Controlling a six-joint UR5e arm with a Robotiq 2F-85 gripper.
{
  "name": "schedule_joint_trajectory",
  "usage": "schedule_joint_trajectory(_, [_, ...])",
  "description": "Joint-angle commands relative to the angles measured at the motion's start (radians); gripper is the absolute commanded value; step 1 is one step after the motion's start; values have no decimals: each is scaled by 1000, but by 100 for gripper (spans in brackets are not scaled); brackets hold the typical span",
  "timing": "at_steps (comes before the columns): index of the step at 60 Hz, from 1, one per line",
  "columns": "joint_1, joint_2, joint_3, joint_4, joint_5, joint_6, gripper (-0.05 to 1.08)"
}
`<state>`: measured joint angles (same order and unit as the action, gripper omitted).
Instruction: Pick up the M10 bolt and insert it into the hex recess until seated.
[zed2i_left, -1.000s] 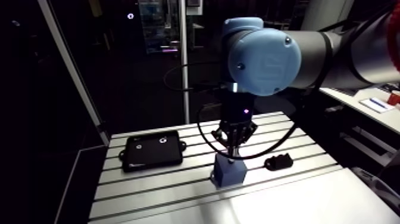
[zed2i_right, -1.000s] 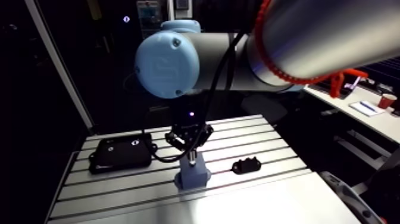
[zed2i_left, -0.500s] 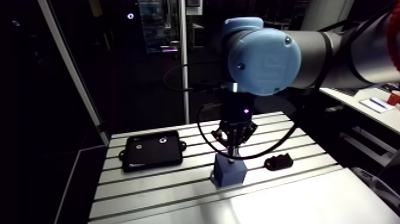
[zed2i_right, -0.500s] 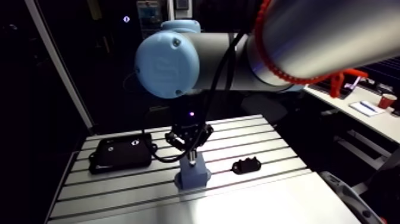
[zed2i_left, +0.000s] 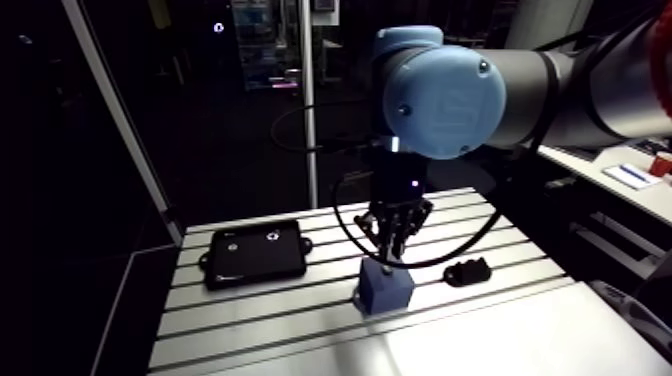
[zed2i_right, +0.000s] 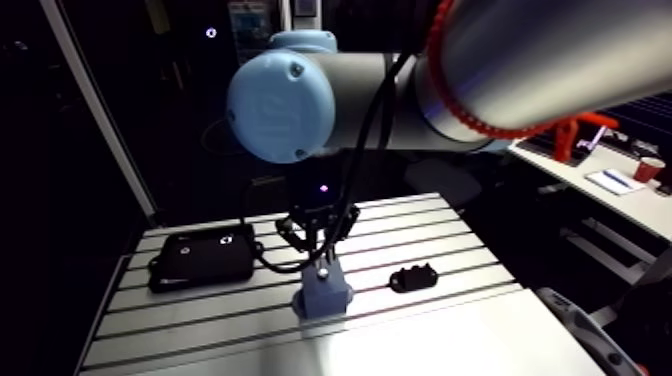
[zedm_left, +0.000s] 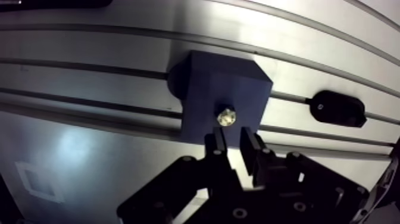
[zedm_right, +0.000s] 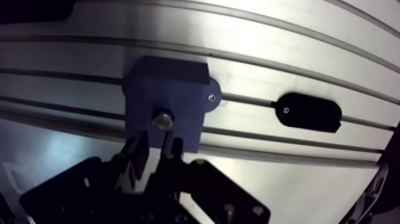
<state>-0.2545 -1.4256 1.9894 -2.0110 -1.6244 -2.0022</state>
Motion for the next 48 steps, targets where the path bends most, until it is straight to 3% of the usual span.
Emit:
schedule_joint_trajectory(1, [0,1,-9,-13,1,-70,70])
schedule_joint_trajectory(16, [1,14,-10,-30,-1,-109,70])
schedule_joint_trajectory(20, [1,15,-7,-36,-1,-109,62])
schedule_joint_trajectory(36, [1,15,16,-39,2,-98,57])
schedule_joint_trajectory(48, [0,14,27,-41,23,-57,57])
